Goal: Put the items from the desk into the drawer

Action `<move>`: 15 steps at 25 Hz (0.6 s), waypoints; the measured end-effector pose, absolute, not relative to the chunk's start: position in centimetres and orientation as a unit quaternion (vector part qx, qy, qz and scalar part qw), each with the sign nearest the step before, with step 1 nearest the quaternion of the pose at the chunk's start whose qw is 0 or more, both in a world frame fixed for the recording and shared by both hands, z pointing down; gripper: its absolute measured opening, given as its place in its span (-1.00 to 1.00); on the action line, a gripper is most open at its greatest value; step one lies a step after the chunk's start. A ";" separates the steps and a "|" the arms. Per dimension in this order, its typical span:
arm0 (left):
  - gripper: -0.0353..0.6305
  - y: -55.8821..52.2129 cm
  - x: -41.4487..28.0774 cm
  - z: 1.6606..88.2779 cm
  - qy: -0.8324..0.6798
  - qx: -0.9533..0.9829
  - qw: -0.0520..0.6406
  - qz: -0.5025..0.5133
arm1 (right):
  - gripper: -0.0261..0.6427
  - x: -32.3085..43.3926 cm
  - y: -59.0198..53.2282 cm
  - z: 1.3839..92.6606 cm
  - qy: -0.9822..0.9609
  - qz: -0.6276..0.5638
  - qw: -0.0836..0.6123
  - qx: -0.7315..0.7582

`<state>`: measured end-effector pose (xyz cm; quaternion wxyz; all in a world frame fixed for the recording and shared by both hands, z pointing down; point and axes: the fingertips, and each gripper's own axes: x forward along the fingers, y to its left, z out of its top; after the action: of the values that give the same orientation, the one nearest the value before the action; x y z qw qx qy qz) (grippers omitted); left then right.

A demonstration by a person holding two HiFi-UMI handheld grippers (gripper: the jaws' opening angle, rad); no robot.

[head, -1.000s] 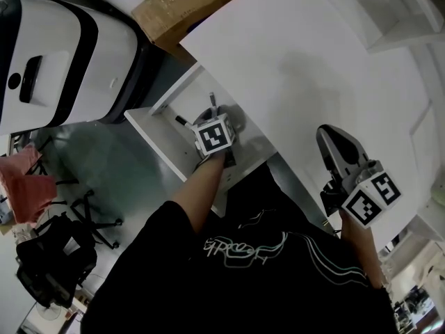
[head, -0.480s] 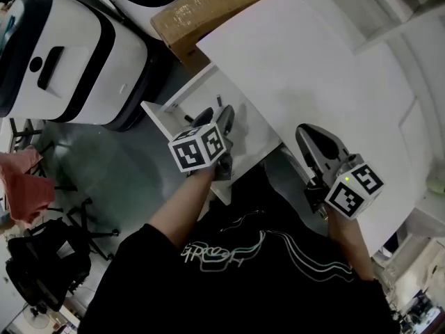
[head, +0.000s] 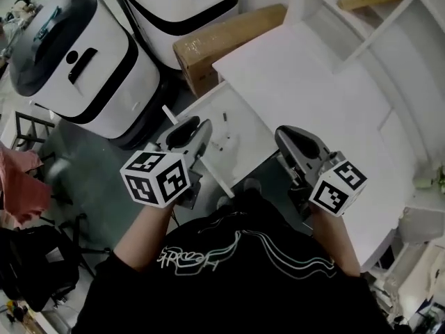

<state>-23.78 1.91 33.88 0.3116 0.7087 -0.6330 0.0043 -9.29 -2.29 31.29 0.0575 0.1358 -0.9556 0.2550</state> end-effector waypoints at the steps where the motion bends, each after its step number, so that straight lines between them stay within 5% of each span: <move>1: -0.57 2.8 -23.9 32.6 -0.633 0.715 0.297 0.001 | -0.78 -9.6 -1.6 30.5 -0.960 0.244 0.056 0.128; 8: -0.74 8.0 -21.6 26.5 -0.564 0.798 0.209 0.015 | -0.78 -11.2 3.0 26.3 -0.976 0.200 0.042 0.074; 15: -0.83 10.3 -21.5 24.0 -0.566 0.800 0.197 -0.001 | -0.78 -12.4 5.6 25.1 -0.977 0.202 0.025 0.056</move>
<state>-21.53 10.26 24.01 0.1973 0.8003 -0.5661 -0.0013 -12.39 5.62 25.06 0.0253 0.0562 -0.9775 0.2017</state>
